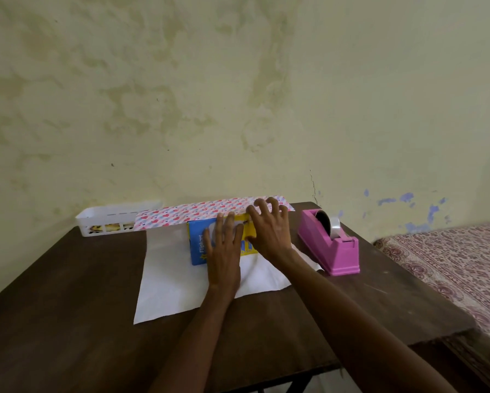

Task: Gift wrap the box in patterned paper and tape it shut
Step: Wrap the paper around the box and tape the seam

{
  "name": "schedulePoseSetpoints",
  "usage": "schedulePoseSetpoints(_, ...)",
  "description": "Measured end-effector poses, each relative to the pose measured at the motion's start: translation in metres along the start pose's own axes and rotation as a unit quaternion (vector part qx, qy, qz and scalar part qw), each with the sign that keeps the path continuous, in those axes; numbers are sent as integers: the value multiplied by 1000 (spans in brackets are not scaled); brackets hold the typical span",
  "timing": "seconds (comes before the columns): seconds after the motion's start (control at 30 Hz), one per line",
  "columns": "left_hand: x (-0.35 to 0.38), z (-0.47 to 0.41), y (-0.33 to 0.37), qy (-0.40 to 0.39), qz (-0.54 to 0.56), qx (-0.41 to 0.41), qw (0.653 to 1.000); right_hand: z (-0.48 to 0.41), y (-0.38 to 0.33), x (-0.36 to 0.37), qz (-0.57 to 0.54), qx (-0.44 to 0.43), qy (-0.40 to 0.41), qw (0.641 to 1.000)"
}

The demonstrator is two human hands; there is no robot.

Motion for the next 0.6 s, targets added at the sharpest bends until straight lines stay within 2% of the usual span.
schedulePoseSetpoints(0.17,-1,-1,0,4,-4,-2,1000,5,-2,5,-26,0,0,1000)
schedulePoseSetpoints(0.27,-4,1,-1,3,11,-4,1000,16,8,0,-92,22,12,995)
schedulePoseSetpoints(0.37,-4,2,0,-3,13,12,1000,36,41,-16,-159,101,56,980)
schedulePoseSetpoints(0.47,-13,6,-1,28,30,12,999,64,100,-34,-135,224,67,963)
schedulePoseSetpoints(0.6,-7,7,1,0,-5,6,1000,104,179,-50,-68,371,33,926)
Point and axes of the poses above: each hand's wrist, its own z-axis away from the middle knuckle, its own x-axis out of the palm, y = z × x, the point moved 9 cm from there along -z, towards the middle knuckle, and after that the axes turned 7 degrees about -y, right-handed, at the moved point
